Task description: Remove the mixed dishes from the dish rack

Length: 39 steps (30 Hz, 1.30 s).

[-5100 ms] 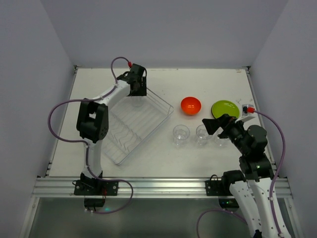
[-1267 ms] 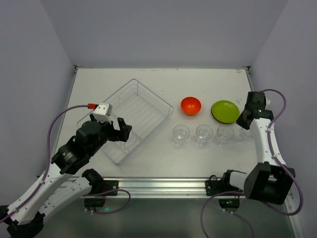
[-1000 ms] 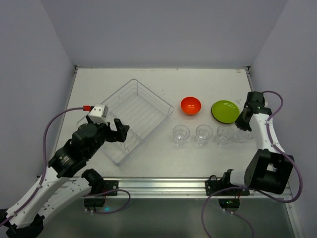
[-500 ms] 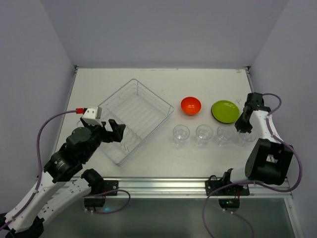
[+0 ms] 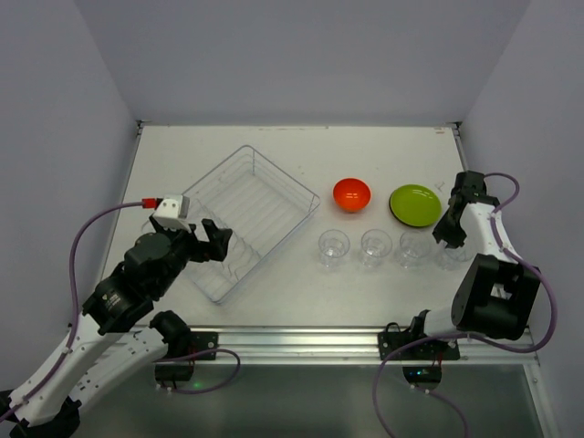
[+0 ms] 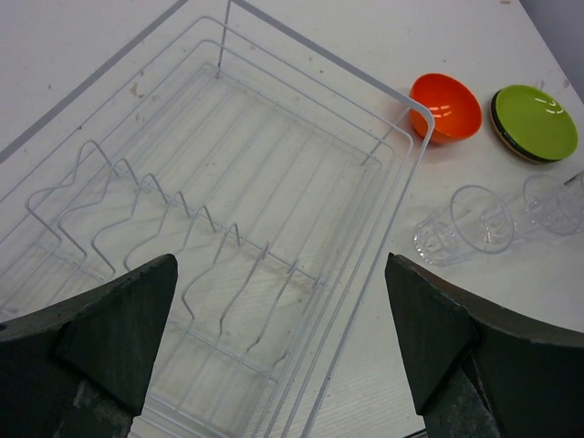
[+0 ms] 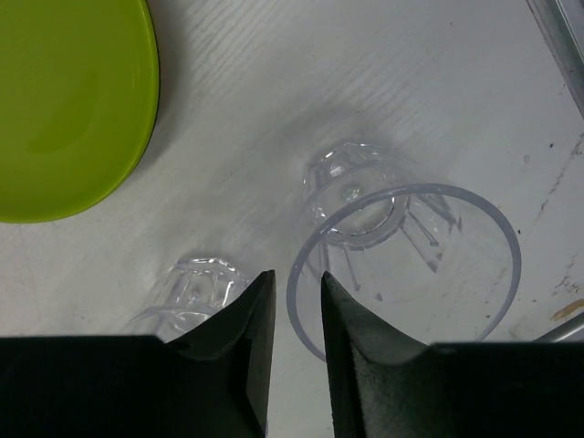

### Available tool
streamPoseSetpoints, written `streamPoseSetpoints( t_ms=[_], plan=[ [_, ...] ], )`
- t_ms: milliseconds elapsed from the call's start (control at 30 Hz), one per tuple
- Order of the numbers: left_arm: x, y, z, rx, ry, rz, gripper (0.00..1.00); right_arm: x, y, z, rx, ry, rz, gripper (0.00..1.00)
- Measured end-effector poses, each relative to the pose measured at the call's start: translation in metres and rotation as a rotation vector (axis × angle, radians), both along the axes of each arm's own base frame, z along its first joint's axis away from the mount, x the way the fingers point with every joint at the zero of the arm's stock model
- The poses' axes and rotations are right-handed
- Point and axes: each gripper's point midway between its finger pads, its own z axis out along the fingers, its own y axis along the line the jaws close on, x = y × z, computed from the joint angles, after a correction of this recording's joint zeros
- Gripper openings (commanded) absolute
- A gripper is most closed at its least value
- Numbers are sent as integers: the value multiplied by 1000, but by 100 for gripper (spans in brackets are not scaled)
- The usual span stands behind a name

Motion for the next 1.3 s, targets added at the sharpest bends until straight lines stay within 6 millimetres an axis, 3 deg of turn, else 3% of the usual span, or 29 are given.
streamPoseSetpoints(
  t_ms=[233, 400, 533, 567, 633, 667, 833, 933, 1100, 1233, 1300],
  plan=[
    [1, 1, -1, 3, 1, 7, 100, -2, 1, 4, 1, -6, -5, 42],
    [5, 0, -8, 26, 26, 23, 100, -3, 2, 28, -20, -93, -11, 47],
    [11, 0, -22, 71, 75, 44, 100, -4, 3, 48, -35, -166, -13, 68],
    [12, 1, -25, 81, 86, 52, 100, -5, 3, 52, -39, -183, -15, 77],
    [15, 5, -28, 89, 97, 73, 100, -5, 5, 63, -43, -224, -13, 83],
    [18, 10, -28, 90, 100, 95, 100, -5, 7, 67, -37, -245, -4, 99],
    [38, 51, -27, 58, 111, 255, 100, -2, 37, 117, -65, -457, 138, 99],
    [42, 63, -25, 55, 104, 294, 100, -9, 66, 156, -86, -620, 266, 99],
    [42, 76, -24, 77, 92, 355, 100, -35, 97, 199, -93, -822, 412, 99],
    [39, 91, -18, 106, 78, 428, 100, -56, 111, 217, -92, -913, 491, 99],
    [35, 99, -6, 124, 66, 456, 100, -62, 115, 218, -90, -922, 521, 99]
  ],
)
